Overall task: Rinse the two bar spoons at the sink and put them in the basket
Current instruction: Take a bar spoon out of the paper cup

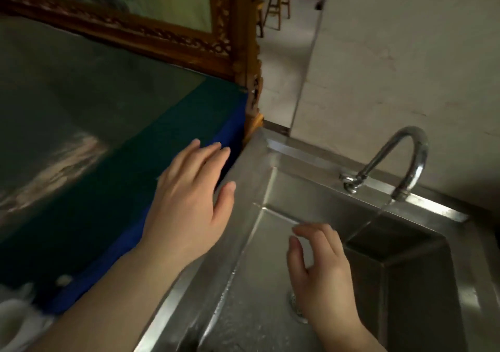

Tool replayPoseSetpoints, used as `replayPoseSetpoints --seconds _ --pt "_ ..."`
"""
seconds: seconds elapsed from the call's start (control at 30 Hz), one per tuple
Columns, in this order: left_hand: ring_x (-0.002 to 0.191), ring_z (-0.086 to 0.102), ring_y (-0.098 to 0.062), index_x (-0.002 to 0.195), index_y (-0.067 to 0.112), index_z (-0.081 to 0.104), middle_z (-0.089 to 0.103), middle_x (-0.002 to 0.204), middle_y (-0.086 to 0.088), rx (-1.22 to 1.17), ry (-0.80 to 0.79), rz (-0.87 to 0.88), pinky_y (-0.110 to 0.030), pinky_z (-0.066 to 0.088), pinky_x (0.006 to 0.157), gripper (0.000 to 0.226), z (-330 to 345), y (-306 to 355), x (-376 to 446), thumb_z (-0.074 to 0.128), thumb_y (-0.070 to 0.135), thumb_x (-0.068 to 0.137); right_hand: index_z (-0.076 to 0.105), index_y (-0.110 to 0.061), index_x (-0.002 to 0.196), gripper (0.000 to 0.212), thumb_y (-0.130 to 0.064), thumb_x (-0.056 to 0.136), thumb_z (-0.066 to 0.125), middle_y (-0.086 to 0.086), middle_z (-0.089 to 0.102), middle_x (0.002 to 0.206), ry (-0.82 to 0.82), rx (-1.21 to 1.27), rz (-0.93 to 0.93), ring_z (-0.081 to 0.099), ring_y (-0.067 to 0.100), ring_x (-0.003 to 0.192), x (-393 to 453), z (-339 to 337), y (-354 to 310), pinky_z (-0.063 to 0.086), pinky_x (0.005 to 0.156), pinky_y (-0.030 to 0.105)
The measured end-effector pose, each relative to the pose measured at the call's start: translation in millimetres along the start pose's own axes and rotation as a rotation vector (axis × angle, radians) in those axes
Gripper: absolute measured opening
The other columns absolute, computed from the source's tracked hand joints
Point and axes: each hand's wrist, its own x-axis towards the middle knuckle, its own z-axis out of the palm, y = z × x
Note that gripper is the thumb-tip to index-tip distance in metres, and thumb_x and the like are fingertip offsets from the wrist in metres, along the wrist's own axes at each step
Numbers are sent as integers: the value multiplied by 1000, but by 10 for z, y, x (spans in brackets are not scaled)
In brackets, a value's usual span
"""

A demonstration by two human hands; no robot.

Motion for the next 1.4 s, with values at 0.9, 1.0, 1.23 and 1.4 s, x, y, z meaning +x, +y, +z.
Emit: replayPoseSetpoints --seconds 0.9,1.0,1.23,1.4 --pt "102 36 33 114 78 15 27 113 59 -441 -26 -886 -10 32 72 78 -620 -2255 -2835 73 63 64 63 -36 84 15 -50 86 59 -23 70 75 -575 345 568 65 -6 63 -813 2099 -2356 48 57 27" --pt "107 49 16 119 67 28 44 119 40 -499 1 -904 -19 46 78 77 -432 -2302 -2784 77 58 61 63 -33 82 16 -40 94 56 -24 69 74 -514 331 539 65 -6 62 -745 2178 -2400 45 54 23" --pt "107 58 -6 128 40 45 57 119 19 -529 38 -933 -32 53 91 71 -251 -2402 -2776 81 51 68 66 -31 86 16 -30 97 54 -18 73 75 -579 359 490 66 -2 60 -600 2262 -2348 47 52 17" --pt "107 58 -5 126 41 47 57 117 21 -535 47 -884 -22 54 86 68 -217 -2446 -2799 80 51 68 67 -26 87 19 -23 98 52 -12 74 74 -575 411 524 67 4 57 -595 2221 -2327 47 46 10"
